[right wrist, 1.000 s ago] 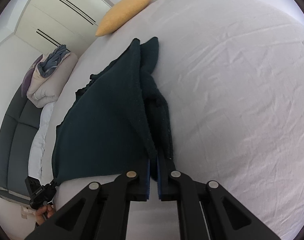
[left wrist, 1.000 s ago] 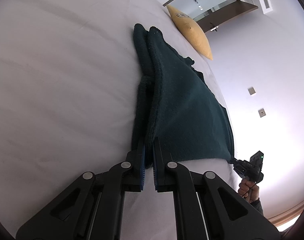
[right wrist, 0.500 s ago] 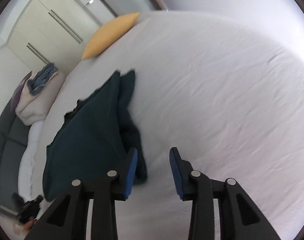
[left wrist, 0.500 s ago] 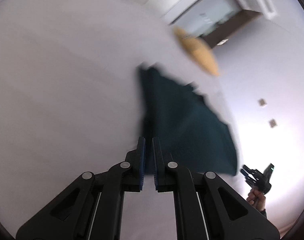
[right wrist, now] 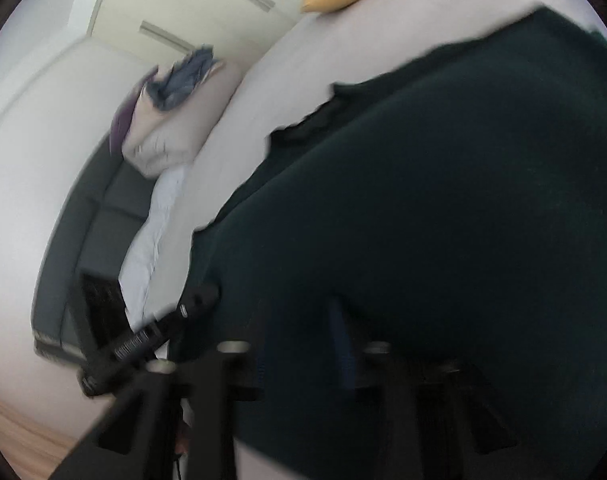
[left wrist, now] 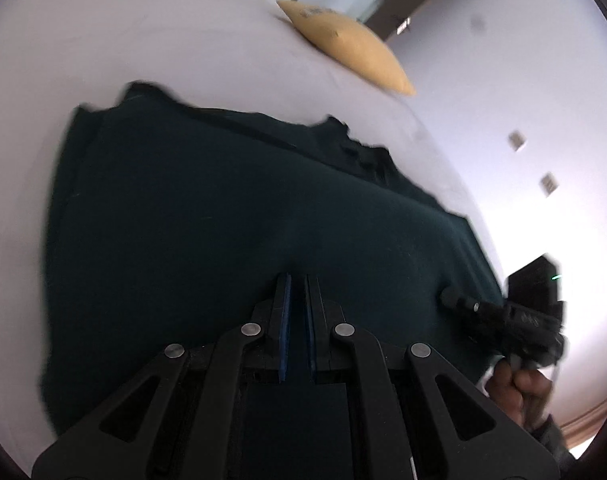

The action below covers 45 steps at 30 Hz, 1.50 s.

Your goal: Fold small clothes

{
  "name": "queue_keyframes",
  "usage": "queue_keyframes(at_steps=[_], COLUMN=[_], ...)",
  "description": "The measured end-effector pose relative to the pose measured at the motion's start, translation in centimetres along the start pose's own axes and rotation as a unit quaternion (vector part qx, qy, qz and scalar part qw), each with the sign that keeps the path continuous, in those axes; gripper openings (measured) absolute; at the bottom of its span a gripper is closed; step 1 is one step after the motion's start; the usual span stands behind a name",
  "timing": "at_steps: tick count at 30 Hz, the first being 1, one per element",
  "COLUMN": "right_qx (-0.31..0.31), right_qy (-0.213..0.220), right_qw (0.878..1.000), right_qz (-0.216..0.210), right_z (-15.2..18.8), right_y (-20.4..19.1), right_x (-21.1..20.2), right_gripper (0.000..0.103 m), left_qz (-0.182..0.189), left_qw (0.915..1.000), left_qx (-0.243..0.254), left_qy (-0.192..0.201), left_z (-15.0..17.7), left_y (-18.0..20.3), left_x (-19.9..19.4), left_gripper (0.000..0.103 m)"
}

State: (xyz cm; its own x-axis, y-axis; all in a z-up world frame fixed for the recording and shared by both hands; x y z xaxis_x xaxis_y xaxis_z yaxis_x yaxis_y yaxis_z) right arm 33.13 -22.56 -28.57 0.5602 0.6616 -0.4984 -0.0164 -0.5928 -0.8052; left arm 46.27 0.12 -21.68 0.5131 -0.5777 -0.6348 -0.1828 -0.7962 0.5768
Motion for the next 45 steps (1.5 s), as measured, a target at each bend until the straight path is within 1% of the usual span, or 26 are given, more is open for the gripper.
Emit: queue_keyframes(at_steps=[1, 2, 5, 8, 10, 11, 13, 15, 17, 20, 23, 25, 26, 27, 28, 29, 32, 34, 35, 36, 37, 38, 39, 42, 44, 45], right_qx=[0.031, 0.041, 0.085, 0.133, 0.14, 0.142, 0.13, 0.091, 0.053, 0.009, 0.009, 0.037, 0.053, 0.065, 0.073, 0.078, 0.119, 0.133, 0.131, 0.121, 0.101, 0.076, 0.06, 0.016, 0.006, 0.011], right_qy=[0.029, 0.052, 0.141, 0.213, 0.243, 0.258, 0.269, 0.238, 0.188, 0.11, 0.078, 0.083, 0.093, 0.103, 0.121, 0.151, 0.199, 0.22, 0.219, 0.21, 0.191, 0.161, 0.141, 0.06, 0.013, 0.001], right_qw=[0.999, 0.997, 0.986, 0.967, 0.957, 0.952, 0.952, 0.966, 0.98, 0.994, 0.997, 0.996, 0.994, 0.992, 0.99, 0.985, 0.971, 0.965, 0.966, 0.97, 0.976, 0.984, 0.988, 0.997, 0.999, 0.999], right_qz=[-0.029, -0.03, 0.006, 0.035, 0.071, 0.085, 0.065, 0.045, 0.025, -0.01, 0.003, -0.004, -0.01, -0.014, -0.015, 0.011, 0.05, 0.054, 0.047, 0.035, 0.018, -0.001, -0.013, -0.054, -0.05, -0.044], right_z=[-0.8, -1.4, -3.5, -3.9, -3.5, -3.4, -3.6, -4.2, -4.5, -4.5, -4.4, -4.7, -5.1, -5.6, -5.6, -6.0, -5.6, -4.5, -3.6, -2.5, -1.1, 0.7, 2.0, 6.4, 8.1, 8.6], right_y=[1.4, 2.5, 6.9, 10.3, 10.6, 10.3, 7.7, 3.9, 0.4, -4.0, -4.2, -2.3, -1.0, 0.1, 0.9, 2.6, 6.4, 6.7, 6.0, 4.7, 3.3, 1.1, -0.3, -4.8, -5.5, -5.1], right_x=[-1.6, -2.9, -8.5, -13.6, -16.0, -16.7, -16.6, -13.4, -9.1, -1.6, 3.5, 3.8, 3.2, 2.3, 1.1, -1.2, -6.6, -10.0, -10.6, -10.7, -10.3, -9.3, -8.7, -3.6, -0.5, 0.5], right_gripper=[0.0, 0.0, 0.0, 0.0, 0.001, 0.008, 0.014, 0.028, 0.036, 0.037, 0.038, 0.02, 0.003, 0.001, 0.001, 0.001, 0.001, 0.008, 0.02, 0.028, 0.03, 0.03, 0.031, 0.034, 0.034, 0.034], left_qz=[0.008, 0.01, 0.01, 0.019, 0.027, 0.029, 0.035, 0.045, 0.052, 0.052, 0.054, 0.057, 0.059, 0.061, 0.062, 0.063, 0.063, 0.058, 0.047, 0.035, 0.026, 0.032, 0.048, 0.052, 0.042, 0.024], left_qw=[0.9999, 0.9999, 0.9995, 0.9985, 0.998, 0.998, 0.9977, 0.9971, 0.9964, 0.9963, 0.9961, 0.9958, 0.9956, 0.9954, 0.9953, 0.9952, 0.9952, 0.9955, 0.9965, 0.9972, 0.9975, 0.9971, 0.9966, 0.998, 0.9991, 0.9997], left_qx=[-0.004, -0.005, -0.016, -0.033, -0.032, -0.032, -0.034, -0.039, -0.045, -0.045, -0.046, -0.048, -0.049, -0.05, -0.051, -0.052, -0.053, -0.055, -0.05, -0.049, -0.053, -0.055, -0.048, -0.01, 0.001, -0.005], left_qy=[0.006, 0.01, 0.024, 0.04, 0.046, 0.047, 0.047, 0.047, 0.049, 0.05, 0.052, 0.052, 0.053, 0.053, 0.054, 0.054, 0.053, 0.051, 0.048, 0.043, 0.039, 0.041, 0.047, 0.034, 0.006, -0.009], left_z=[0.0, 0.0, -0.1, 0.2, 0.5, 0.6, 0.5, 0.9, 1.3, 1.3, 1.5, 1.2, 1.3, 1.3, 1.4, 1.3, 1.3, 1.3, 1.4, 1.3, 1.6, 1.7, 2.4, 4.5, 5.8, 6.5], left_y=[-0.6, -1.0, -1.8, -2.4, -3.0, -3.0, -2.9, -2.9, -3.9, -4.7, -5.1, -5.0, -5.1, -5.2, -5.1, -5.2, -5.2, -5.2, -4.9, -4.6, -3.9, -2.9, -1.0, 3.1, 3.9, 3.1], left_x=[-0.4, -0.7, -1.6, -2.0, -1.6, -1.4, -0.9, -0.8, -0.9, -1.0, -1.1, -0.8, -0.9, -0.9, -1.1, -1.1, -1.1, -1.3, -1.5, -1.8, -2.4, -3.0, -3.8, -4.1, -2.6, -1.6], left_gripper=[0.006, 0.006, 0.006, 0.006, 0.006, 0.006, 0.006, 0.006, 0.006, 0.006, 0.006, 0.006, 0.006, 0.006, 0.006, 0.006, 0.006, 0.006, 0.006, 0.006, 0.006, 0.006, 0.006, 0.006, 0.006, 0.006])
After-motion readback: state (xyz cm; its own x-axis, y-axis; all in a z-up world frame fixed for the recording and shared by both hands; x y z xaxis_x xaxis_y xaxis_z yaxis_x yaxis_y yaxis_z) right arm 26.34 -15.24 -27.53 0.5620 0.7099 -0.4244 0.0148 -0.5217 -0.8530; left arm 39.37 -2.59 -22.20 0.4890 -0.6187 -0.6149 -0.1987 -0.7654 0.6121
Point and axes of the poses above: each gripper's, at about its wrist camera, not at the fingertips, and x roughly the way its jaws point, y to its right, z to its underside, the point moved 8 cm from there along x, roughly the way its jaws point
